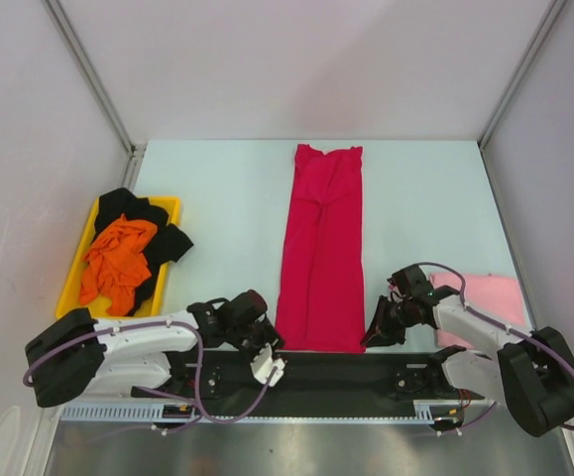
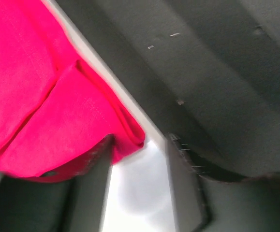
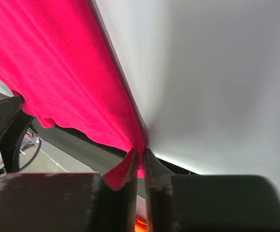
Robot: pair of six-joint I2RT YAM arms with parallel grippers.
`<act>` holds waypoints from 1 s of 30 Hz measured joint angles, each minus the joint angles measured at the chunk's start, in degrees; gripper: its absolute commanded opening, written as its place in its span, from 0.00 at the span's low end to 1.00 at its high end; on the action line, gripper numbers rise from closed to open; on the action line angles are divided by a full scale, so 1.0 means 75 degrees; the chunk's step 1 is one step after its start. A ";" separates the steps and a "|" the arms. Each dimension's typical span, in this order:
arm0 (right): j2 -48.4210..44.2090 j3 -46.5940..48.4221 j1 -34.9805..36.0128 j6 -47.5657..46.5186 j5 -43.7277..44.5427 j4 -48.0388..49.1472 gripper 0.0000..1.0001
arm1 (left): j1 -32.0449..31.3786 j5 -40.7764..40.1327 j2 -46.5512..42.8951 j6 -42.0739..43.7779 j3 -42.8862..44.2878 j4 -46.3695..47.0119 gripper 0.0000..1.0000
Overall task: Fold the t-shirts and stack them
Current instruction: Fold the tshirt
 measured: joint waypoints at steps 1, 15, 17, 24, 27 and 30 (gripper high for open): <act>0.0029 0.0009 0.0000 -0.0026 -0.0006 0.0000 0.05 | -0.0006 0.0052 0.0064 -0.0012 0.0000 0.0006 0.45; 0.0460 0.1341 -0.0516 -0.0356 -0.0245 -0.0565 0.00 | 0.0111 0.0236 0.0443 -0.0898 0.0583 0.0149 0.00; 0.0740 0.1935 -0.0790 -0.0545 -0.0259 -0.0752 0.00 | 0.0629 0.0041 0.0595 -0.1227 0.1236 0.0178 0.00; 0.2795 0.4680 -0.1582 -0.1387 -0.0245 -0.0822 0.00 | 0.2168 0.0184 0.1699 -0.2716 0.4363 0.0000 0.00; 0.3937 0.5907 -0.1836 -0.1693 -0.0195 -0.0752 0.00 | 0.2900 0.0353 0.2690 -0.3290 0.5476 -0.0181 0.00; 0.5024 0.7155 -0.1967 -0.1839 -0.0198 -0.0851 0.00 | 0.3439 0.0428 0.3876 -0.3611 0.6525 -0.0522 0.00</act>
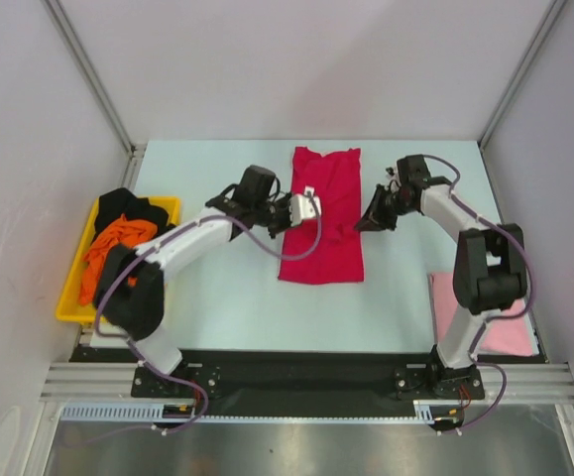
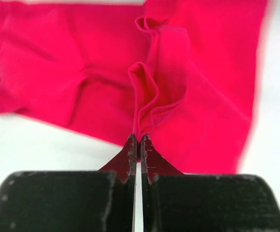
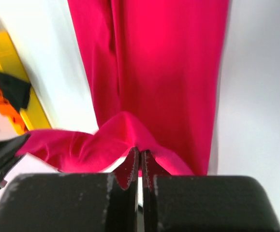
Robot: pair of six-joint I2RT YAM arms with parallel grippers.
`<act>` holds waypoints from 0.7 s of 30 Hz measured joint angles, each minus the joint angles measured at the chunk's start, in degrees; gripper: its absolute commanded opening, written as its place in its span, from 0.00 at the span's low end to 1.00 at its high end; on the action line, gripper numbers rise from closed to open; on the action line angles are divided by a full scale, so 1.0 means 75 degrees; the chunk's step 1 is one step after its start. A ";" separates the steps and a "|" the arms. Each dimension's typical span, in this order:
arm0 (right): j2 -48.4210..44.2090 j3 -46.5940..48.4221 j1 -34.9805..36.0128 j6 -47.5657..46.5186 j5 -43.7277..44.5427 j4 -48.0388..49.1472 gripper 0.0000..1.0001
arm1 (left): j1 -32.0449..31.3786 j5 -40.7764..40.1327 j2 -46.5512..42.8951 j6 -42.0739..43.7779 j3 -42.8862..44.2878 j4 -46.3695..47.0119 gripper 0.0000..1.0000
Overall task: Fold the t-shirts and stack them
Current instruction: Fold the tshirt
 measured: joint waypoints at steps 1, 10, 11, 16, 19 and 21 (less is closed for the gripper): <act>0.0393 0.0405 -0.0035 -0.0017 -0.0006 0.0050 0.00 | 0.0140 -0.0012 0.0335 -0.0052 0.0306 -0.0026 0.00; 0.2442 0.2460 -0.0274 -0.0012 -0.0032 0.0087 0.00 | 0.1052 -0.0146 0.2757 -0.0169 0.2640 -0.0332 0.00; 0.2509 0.2515 -0.0289 -0.0009 -0.0009 0.0087 0.00 | 0.1070 -0.0160 0.2859 -0.0157 0.2704 -0.0335 0.00; 0.2567 0.2500 -0.0385 0.0000 0.0189 -0.0017 0.00 | 0.1096 -0.0149 0.3203 -0.0146 0.2929 -0.0353 0.00; 0.2582 0.2486 -0.0417 0.0038 0.0163 0.0047 0.00 | 0.1099 -0.0131 0.3395 -0.0178 0.3098 -0.0358 0.00; 0.2614 0.2489 -0.0437 0.0067 0.0128 0.0122 0.00 | 0.1107 -0.0137 0.3590 -0.0189 0.3308 -0.0367 0.00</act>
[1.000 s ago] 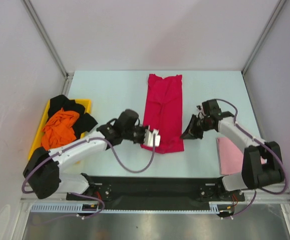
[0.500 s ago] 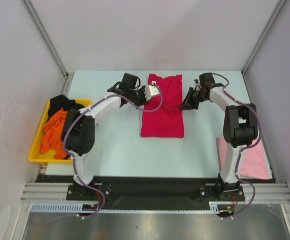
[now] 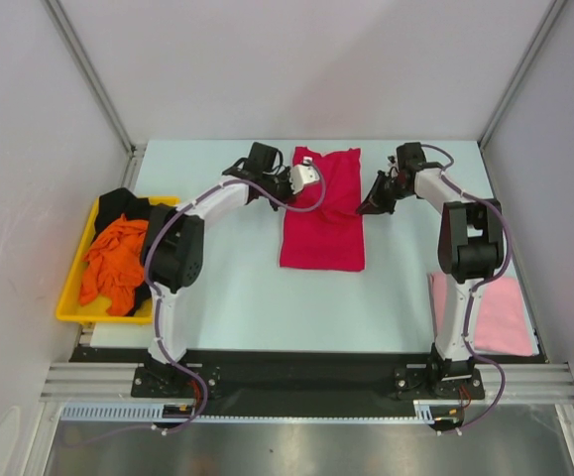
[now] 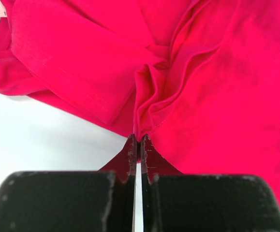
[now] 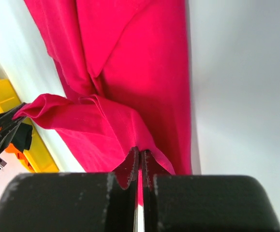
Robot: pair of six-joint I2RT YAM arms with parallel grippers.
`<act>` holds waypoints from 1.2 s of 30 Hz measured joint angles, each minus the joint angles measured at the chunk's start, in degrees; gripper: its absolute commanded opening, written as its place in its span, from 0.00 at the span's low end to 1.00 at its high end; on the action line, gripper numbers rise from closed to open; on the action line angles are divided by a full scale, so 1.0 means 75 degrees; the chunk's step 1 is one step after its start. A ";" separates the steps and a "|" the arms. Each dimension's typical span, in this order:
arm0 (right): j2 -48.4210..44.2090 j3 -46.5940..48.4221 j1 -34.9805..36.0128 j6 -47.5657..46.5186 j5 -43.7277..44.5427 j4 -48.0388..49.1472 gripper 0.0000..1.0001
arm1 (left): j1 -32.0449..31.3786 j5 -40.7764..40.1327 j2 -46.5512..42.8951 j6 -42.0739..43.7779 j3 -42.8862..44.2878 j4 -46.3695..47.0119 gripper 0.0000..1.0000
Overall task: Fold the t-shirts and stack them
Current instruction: Fold the tshirt
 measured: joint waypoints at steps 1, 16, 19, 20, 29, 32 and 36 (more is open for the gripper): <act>0.0044 0.0012 -0.0009 0.0020 -0.0006 0.0035 0.00 | 0.0003 -0.0015 0.0105 -0.0006 0.0119 -0.0026 0.00; 0.0510 0.1492 -0.0099 -0.0347 0.1413 -0.0210 0.57 | 0.0035 -0.1702 0.1134 -0.1035 0.1550 -0.0554 0.58; 0.0050 0.1358 -0.0017 -0.0723 0.2014 -0.0146 0.40 | 0.0079 -0.1982 0.1116 -0.1384 0.1647 -0.0583 0.58; -0.0254 0.0997 0.0070 -0.0831 0.2084 -0.0032 0.26 | 0.0099 -0.2002 0.1099 -0.1513 0.1682 -0.0673 0.58; -0.1049 -0.1294 0.1612 -0.0606 0.0976 0.0539 0.17 | 0.0169 -0.0682 -0.0050 -0.2224 0.1239 -0.1897 0.70; -0.0554 -0.1119 0.1667 -0.0475 0.0793 0.0845 0.17 | 0.0166 -0.0446 -0.0274 -0.2340 0.1037 -0.2005 0.75; 0.0493 -0.0102 0.1338 -0.0353 0.0912 0.0991 0.17 | 0.0169 -0.0274 -0.0297 -0.2340 0.0807 -0.2124 0.76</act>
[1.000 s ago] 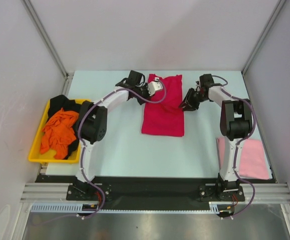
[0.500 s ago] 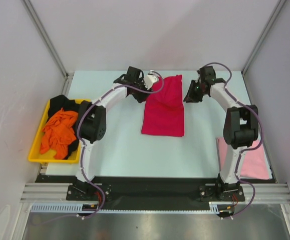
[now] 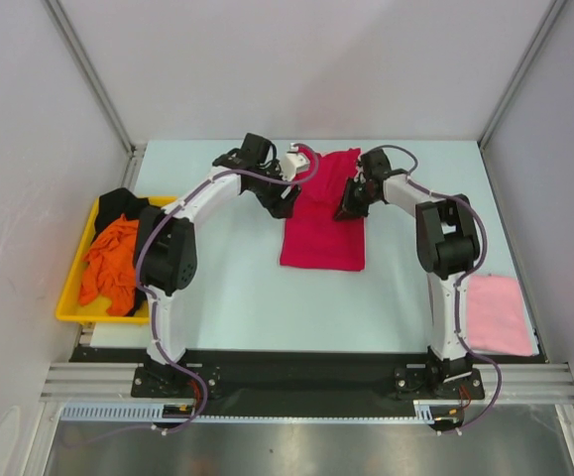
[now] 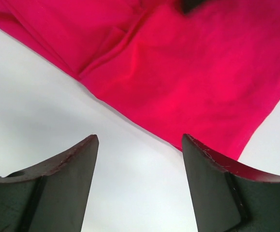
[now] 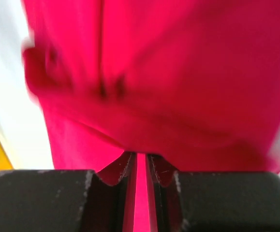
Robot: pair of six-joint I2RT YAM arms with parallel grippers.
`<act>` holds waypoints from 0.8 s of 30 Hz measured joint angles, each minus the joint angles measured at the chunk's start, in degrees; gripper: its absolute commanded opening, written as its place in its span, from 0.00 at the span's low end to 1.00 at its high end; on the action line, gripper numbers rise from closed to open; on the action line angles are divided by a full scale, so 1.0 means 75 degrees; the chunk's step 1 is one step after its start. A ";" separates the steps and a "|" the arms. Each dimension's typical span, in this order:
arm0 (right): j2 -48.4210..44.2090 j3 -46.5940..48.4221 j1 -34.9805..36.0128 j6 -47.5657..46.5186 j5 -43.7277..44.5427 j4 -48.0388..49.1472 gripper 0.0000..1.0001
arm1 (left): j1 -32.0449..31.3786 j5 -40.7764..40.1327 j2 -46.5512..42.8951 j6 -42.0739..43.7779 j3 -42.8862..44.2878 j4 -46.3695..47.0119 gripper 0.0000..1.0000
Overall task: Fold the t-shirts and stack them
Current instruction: Fold the tshirt
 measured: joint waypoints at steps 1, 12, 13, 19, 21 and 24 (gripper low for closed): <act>0.0192 0.0230 -0.0073 0.0009 0.0052 0.0055 0.17 | 0.0000 0.0003 0.0000 0.0009 -0.0044 -0.0032 0.76; 0.1352 0.2133 -0.0455 0.0172 0.0516 0.0029 0.21 | -0.0277 0.0259 -0.0015 0.1139 -0.0338 -0.0702 0.74; 0.1309 0.2162 -0.0475 0.0143 0.0583 -0.0026 0.27 | -0.0370 0.0289 -0.0052 0.1437 -0.0437 -0.0799 0.76; -0.0624 0.0076 -0.0554 -0.0085 0.1116 -0.0452 0.48 | -0.1064 0.0315 -0.0271 0.3072 -0.1343 -0.1215 0.78; -0.1743 -0.1139 -0.0583 -0.0087 0.1142 -0.0635 0.49 | -0.1241 0.0245 -0.0289 0.3436 -0.1585 -0.1241 0.77; -0.3010 -0.2544 -0.0551 -0.0006 0.1116 -0.0685 0.51 | -0.1440 0.0082 -0.0402 0.3829 -0.2101 -0.1105 0.77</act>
